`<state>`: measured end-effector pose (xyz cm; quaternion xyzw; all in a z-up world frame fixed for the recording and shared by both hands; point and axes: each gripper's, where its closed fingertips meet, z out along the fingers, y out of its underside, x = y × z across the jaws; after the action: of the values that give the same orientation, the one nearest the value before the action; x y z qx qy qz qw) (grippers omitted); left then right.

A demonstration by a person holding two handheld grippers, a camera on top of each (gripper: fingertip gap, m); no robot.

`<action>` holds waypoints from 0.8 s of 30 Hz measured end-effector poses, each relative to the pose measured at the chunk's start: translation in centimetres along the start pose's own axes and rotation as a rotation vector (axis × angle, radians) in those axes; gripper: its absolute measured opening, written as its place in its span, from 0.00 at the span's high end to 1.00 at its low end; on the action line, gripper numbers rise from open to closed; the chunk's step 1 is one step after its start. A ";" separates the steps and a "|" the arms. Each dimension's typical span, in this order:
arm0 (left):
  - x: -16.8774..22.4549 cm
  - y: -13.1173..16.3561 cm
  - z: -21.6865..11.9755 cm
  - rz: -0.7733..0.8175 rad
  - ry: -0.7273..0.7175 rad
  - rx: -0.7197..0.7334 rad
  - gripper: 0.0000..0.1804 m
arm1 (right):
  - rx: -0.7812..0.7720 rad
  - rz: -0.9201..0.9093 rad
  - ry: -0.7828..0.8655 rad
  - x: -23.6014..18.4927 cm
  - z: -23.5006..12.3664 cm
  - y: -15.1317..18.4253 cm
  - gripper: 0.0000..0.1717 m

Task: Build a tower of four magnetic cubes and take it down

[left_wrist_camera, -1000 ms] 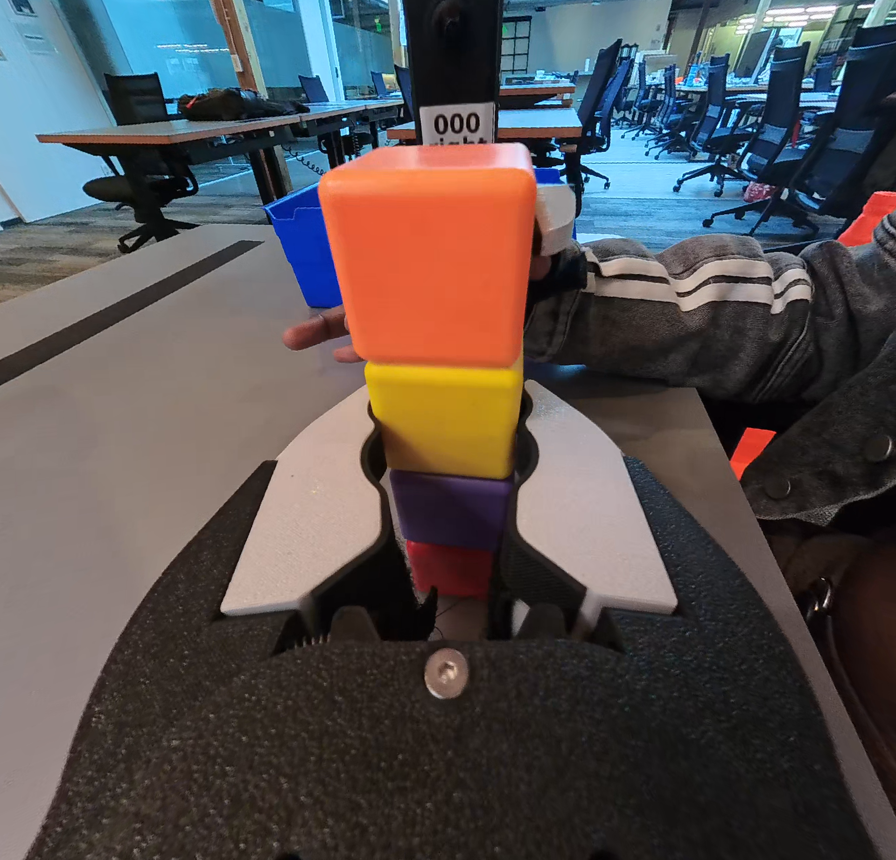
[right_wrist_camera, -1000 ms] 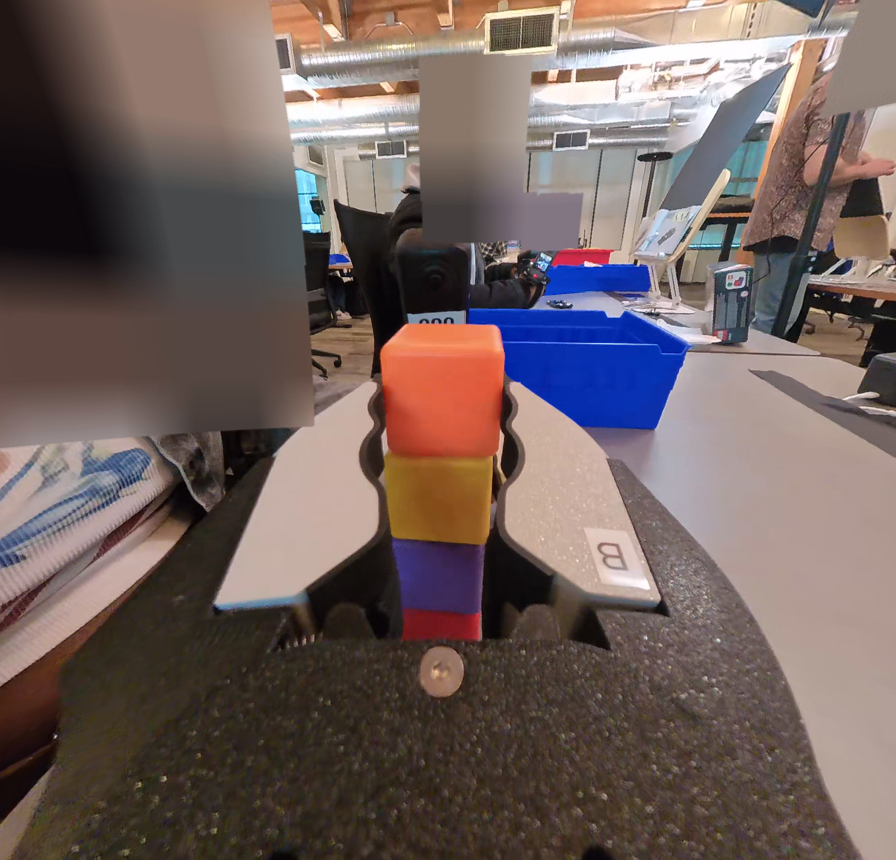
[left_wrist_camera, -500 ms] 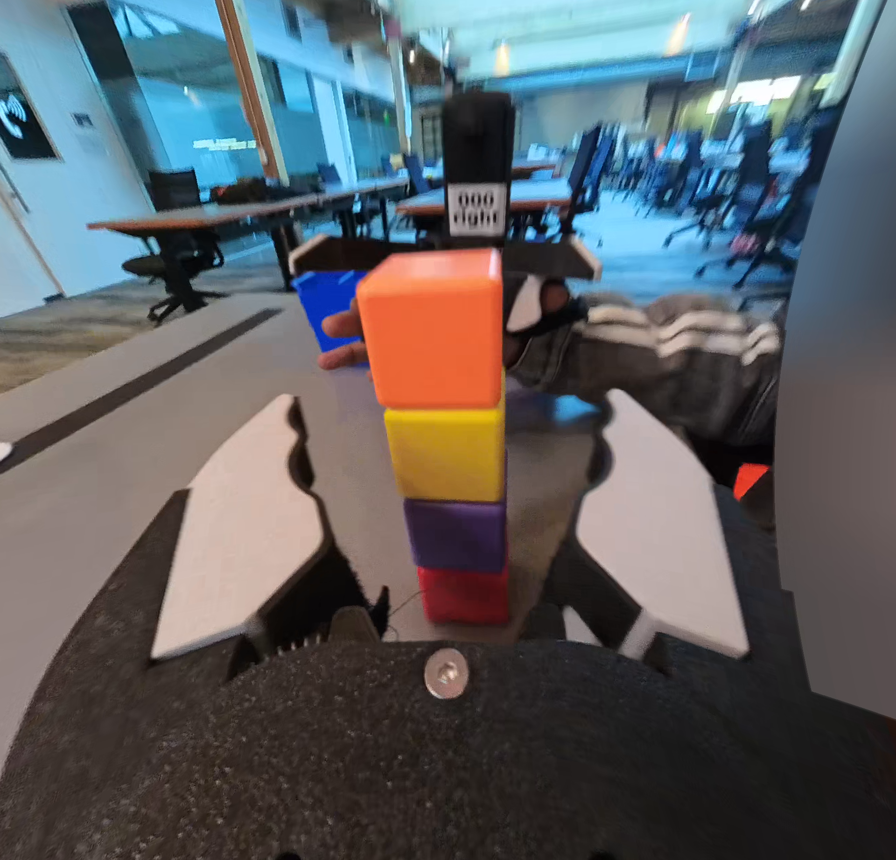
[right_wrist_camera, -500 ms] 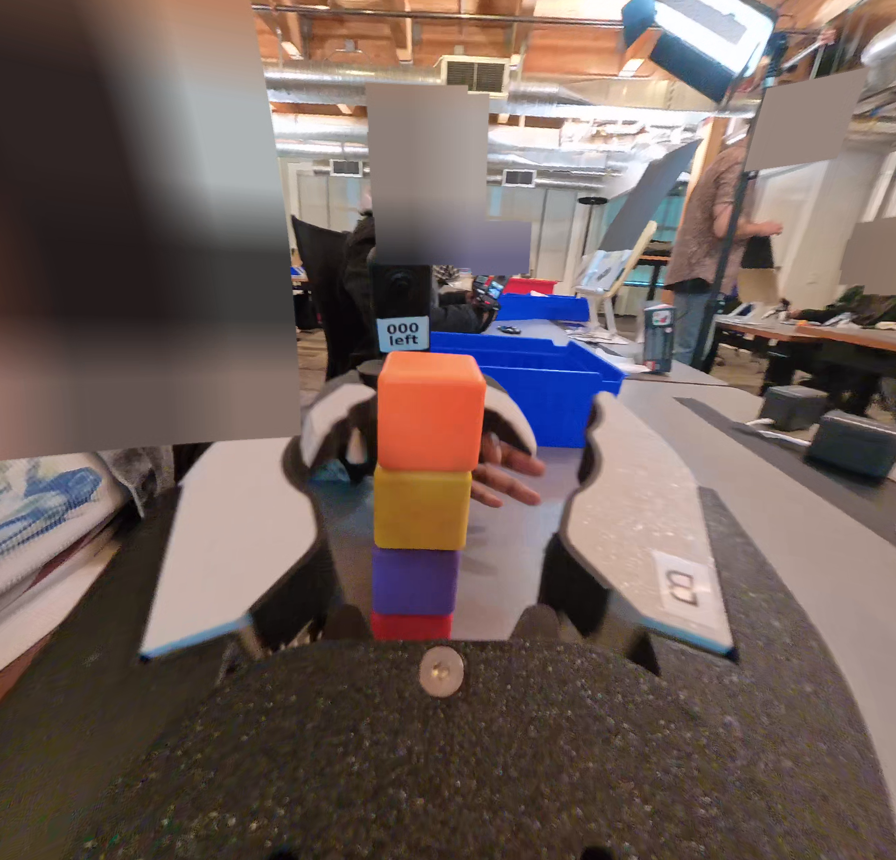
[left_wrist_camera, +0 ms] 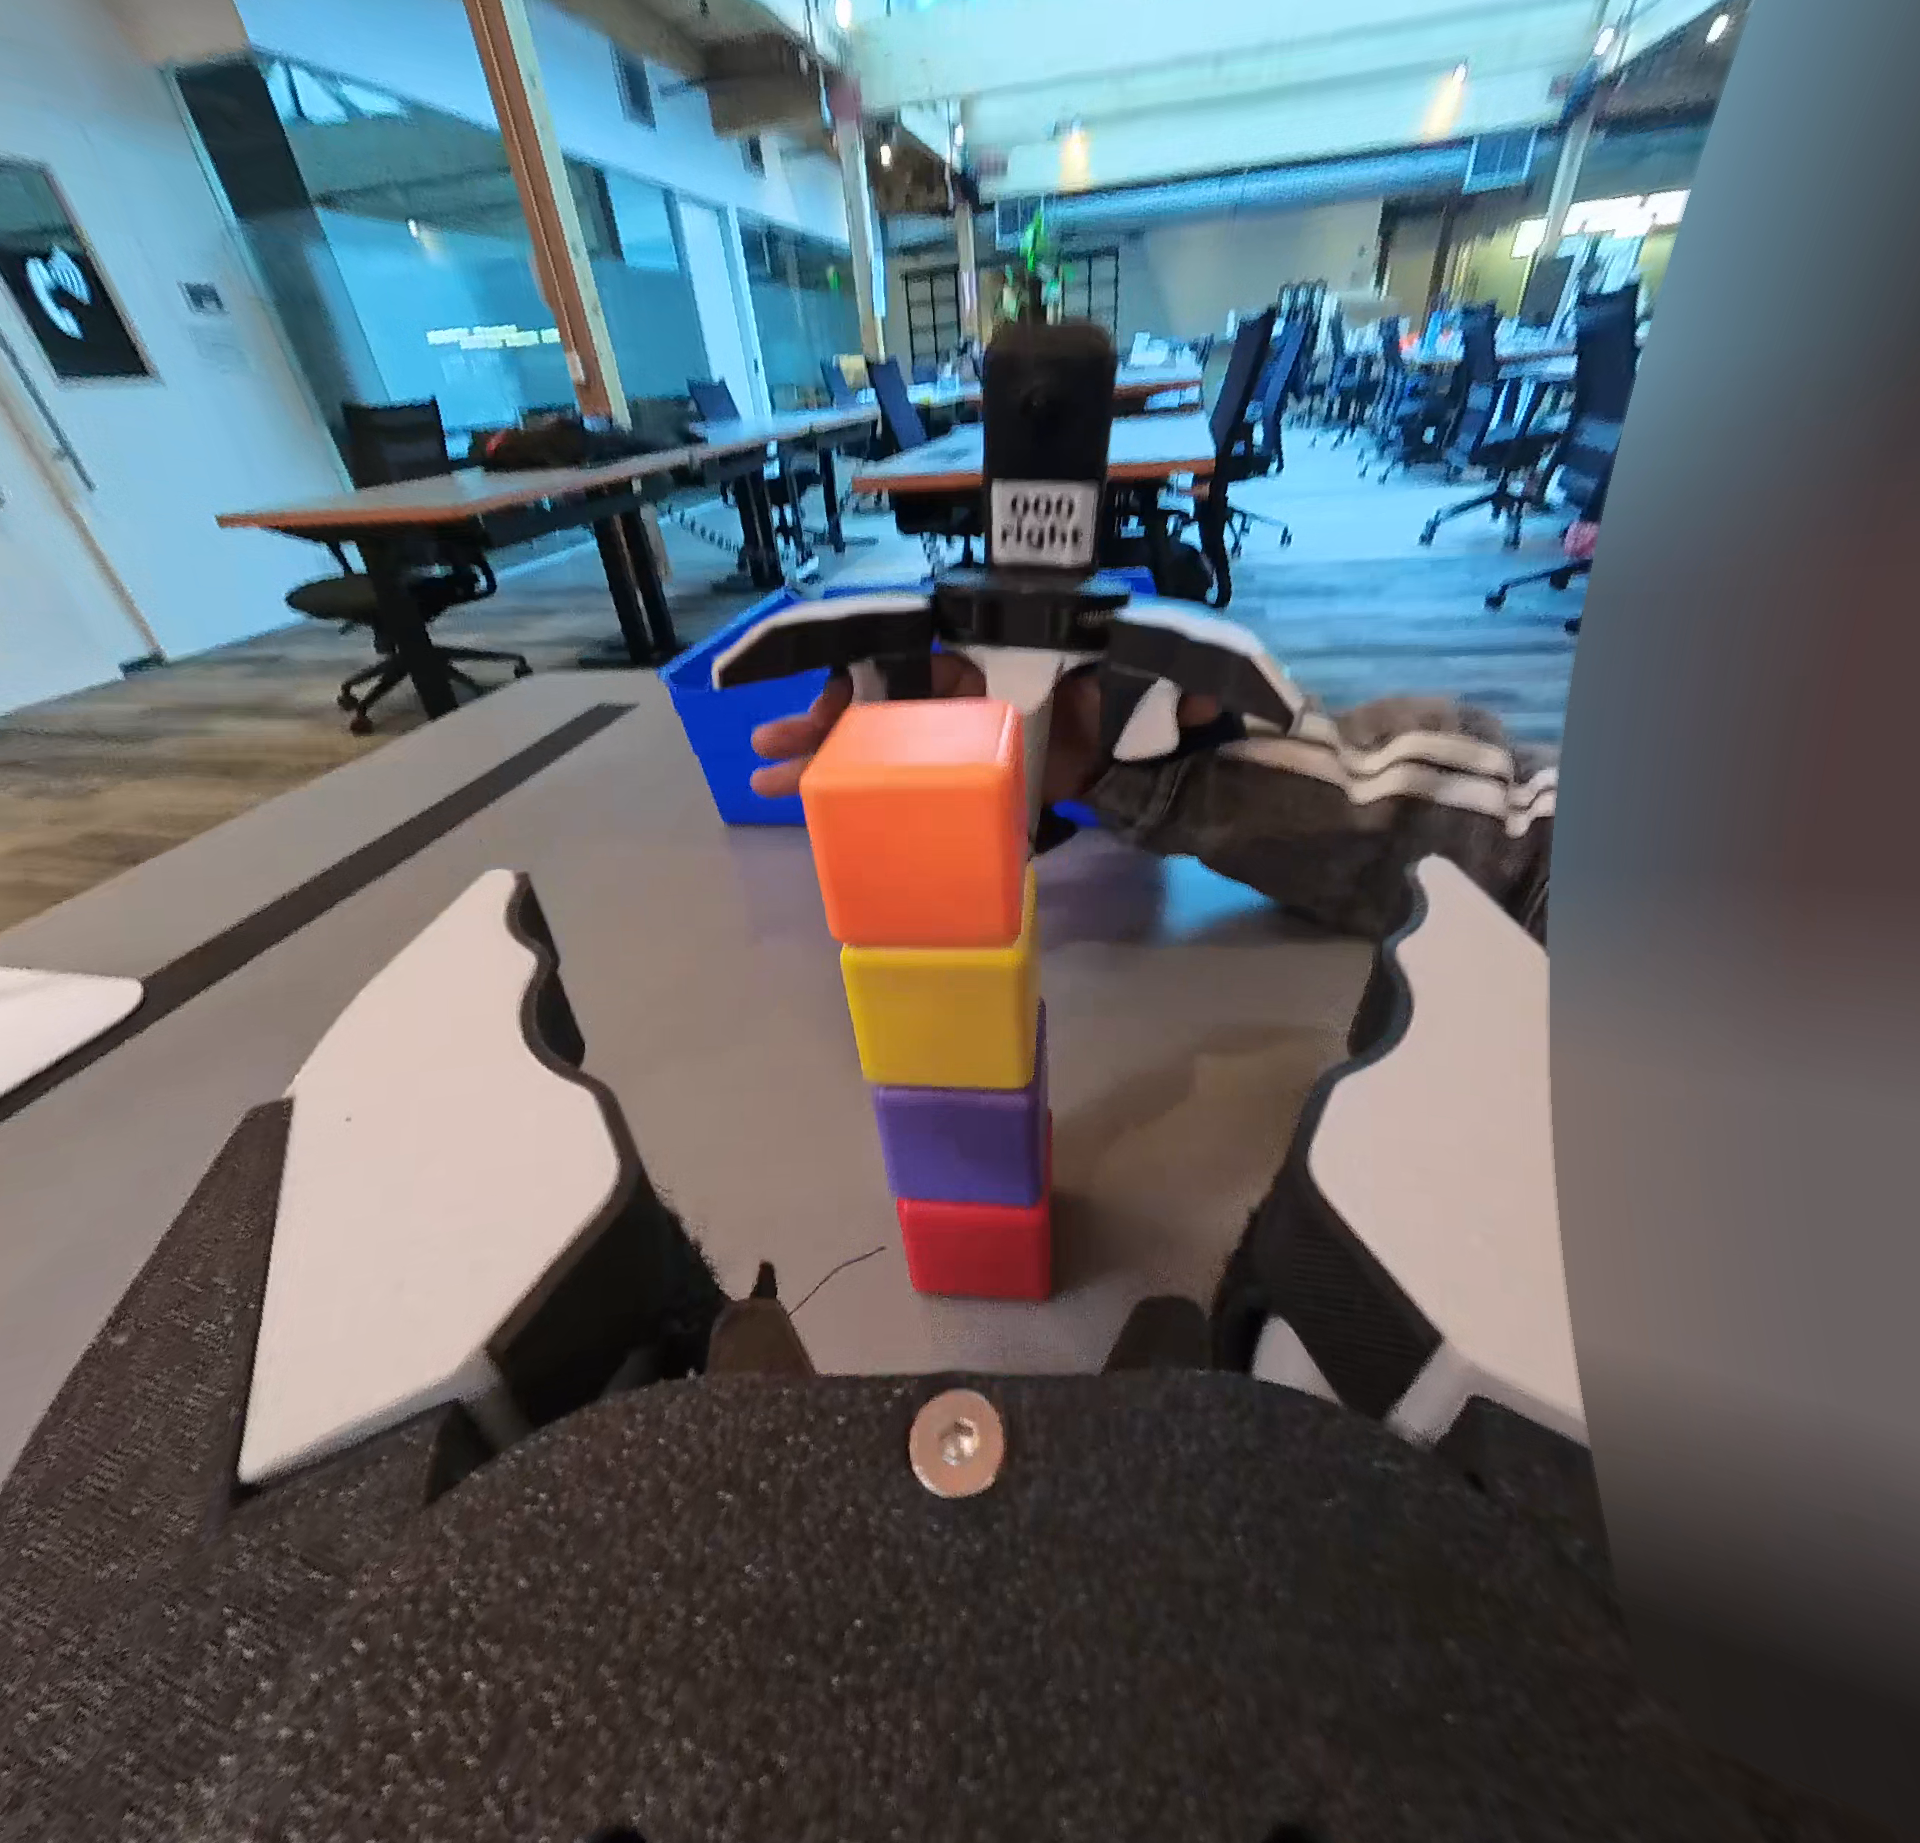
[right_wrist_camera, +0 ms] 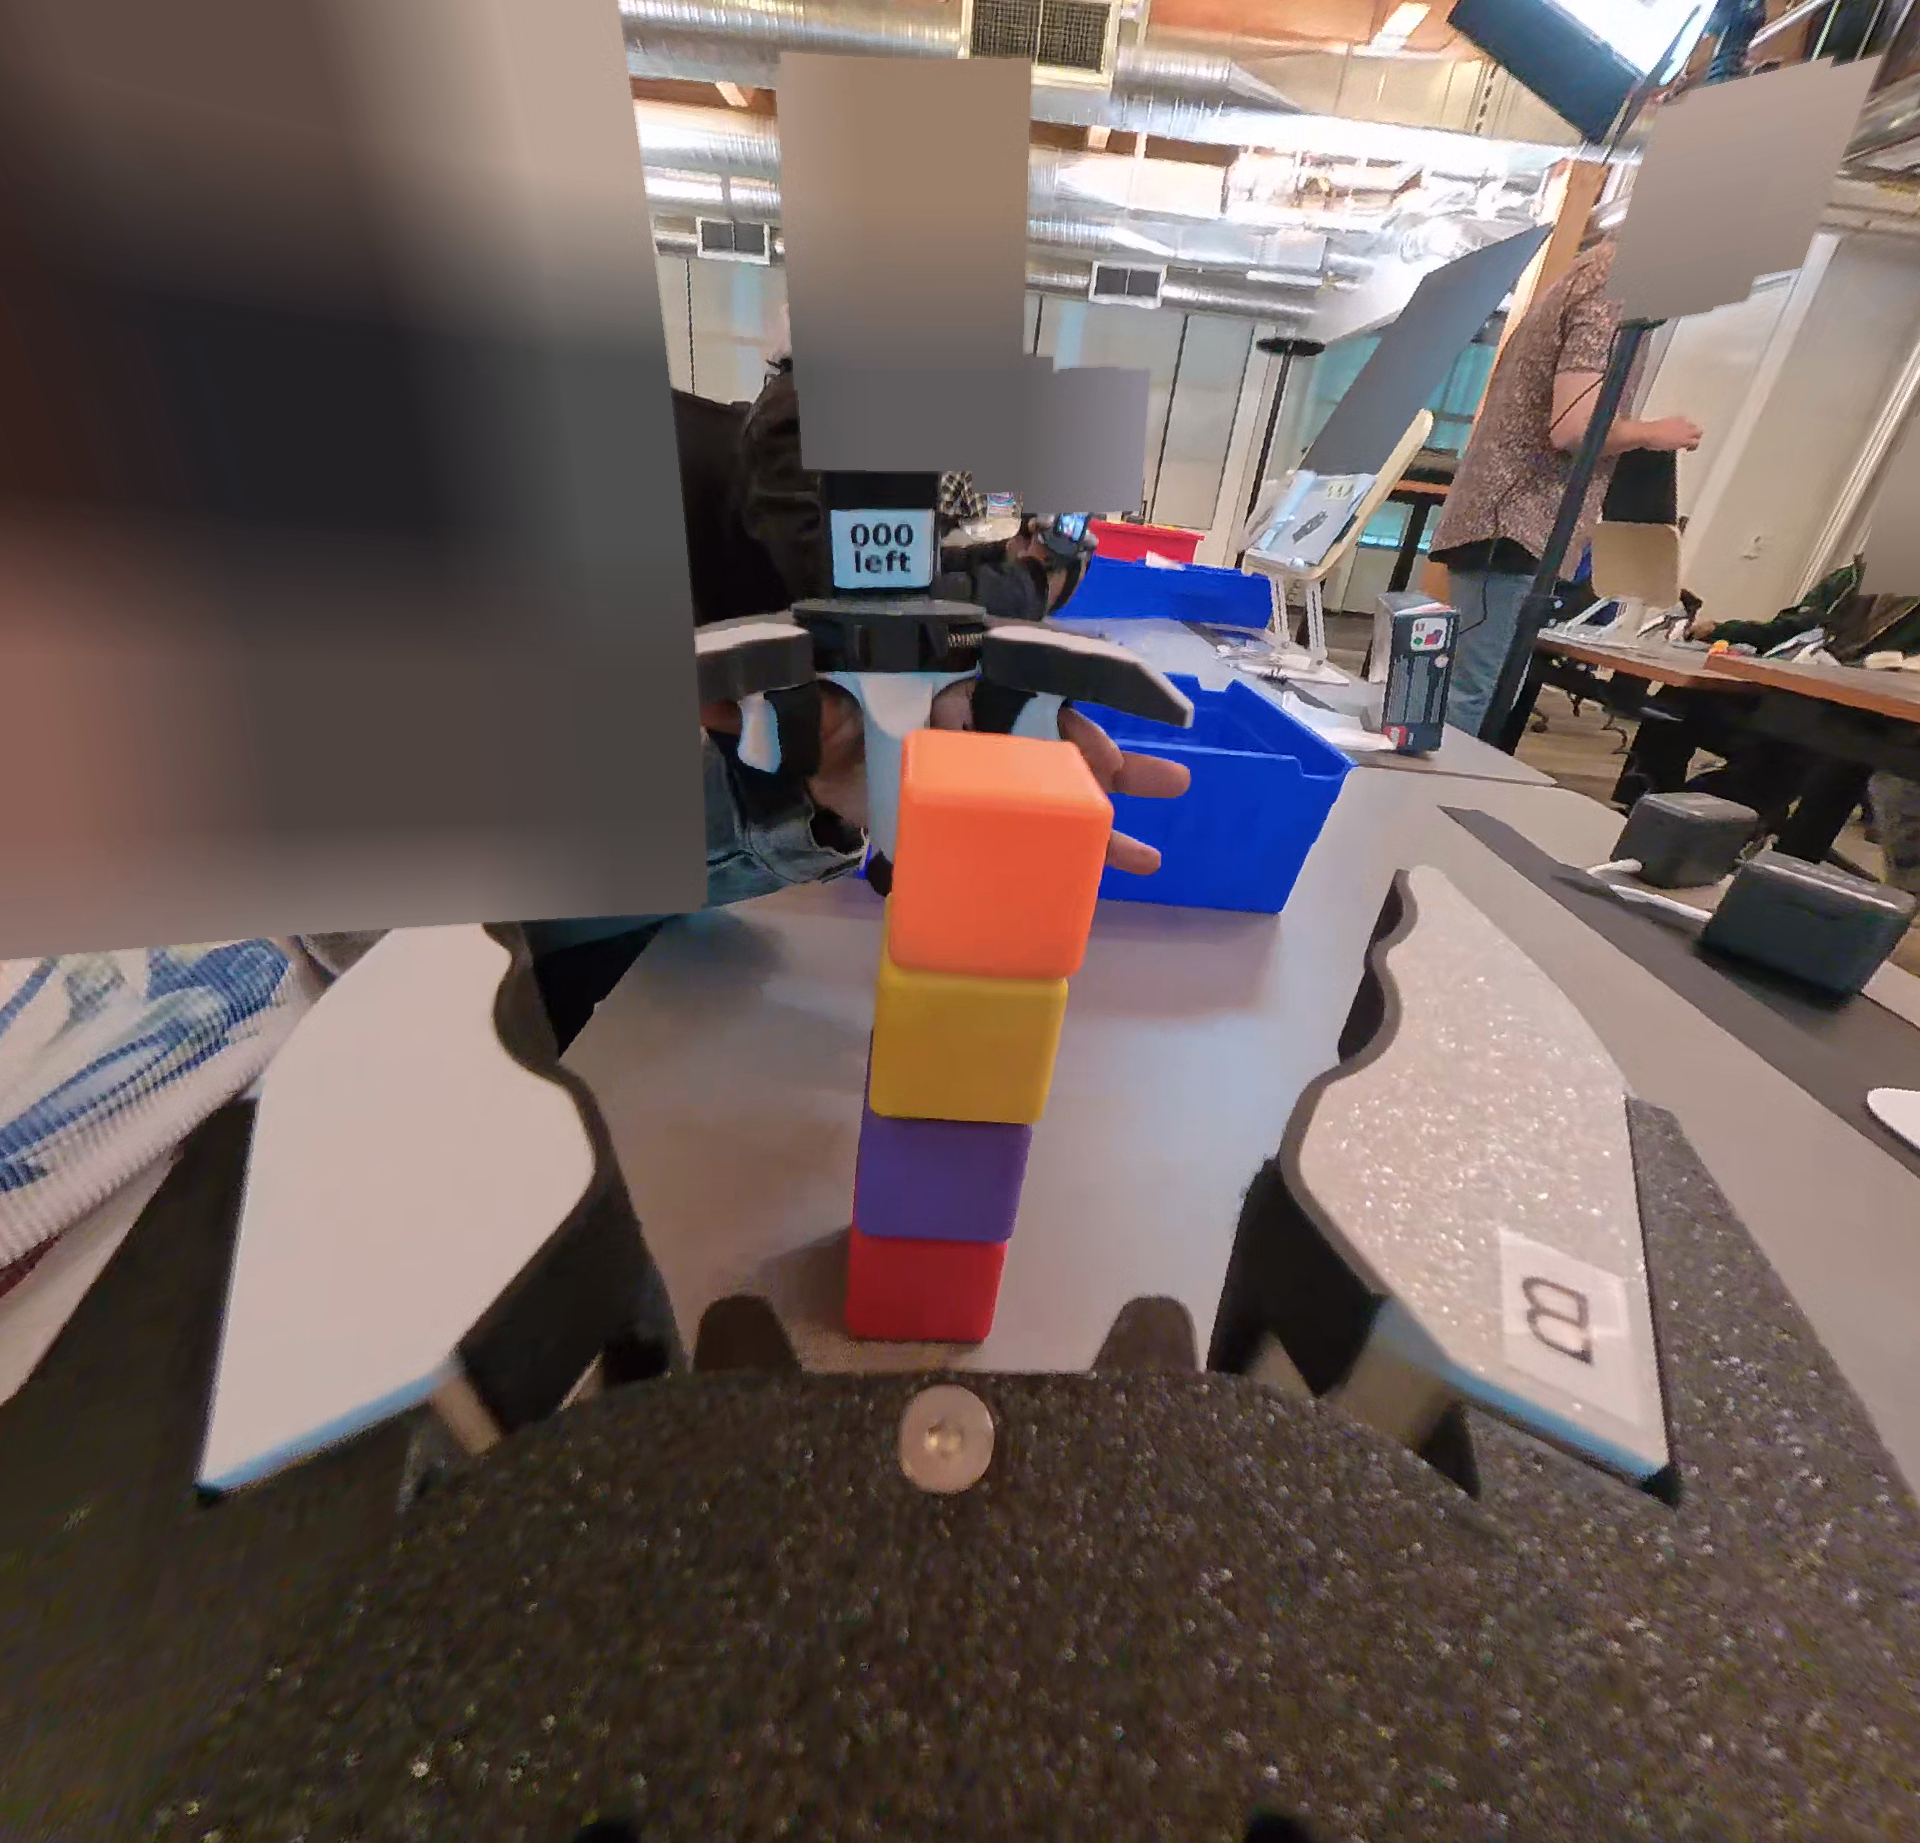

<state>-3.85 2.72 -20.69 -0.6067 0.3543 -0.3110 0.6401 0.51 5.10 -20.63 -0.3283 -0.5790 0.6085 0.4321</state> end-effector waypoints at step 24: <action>-0.1 5.8 0.3 0.074 0.009 -0.273 0.23 | -0.347 -0.046 -0.027 -0.8 -0.1 5.8 0.20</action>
<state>-3.85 3.42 -26.42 -0.6731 0.4184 -0.2387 0.5612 0.05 4.68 -26.43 -0.3762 -0.6886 0.4937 0.3749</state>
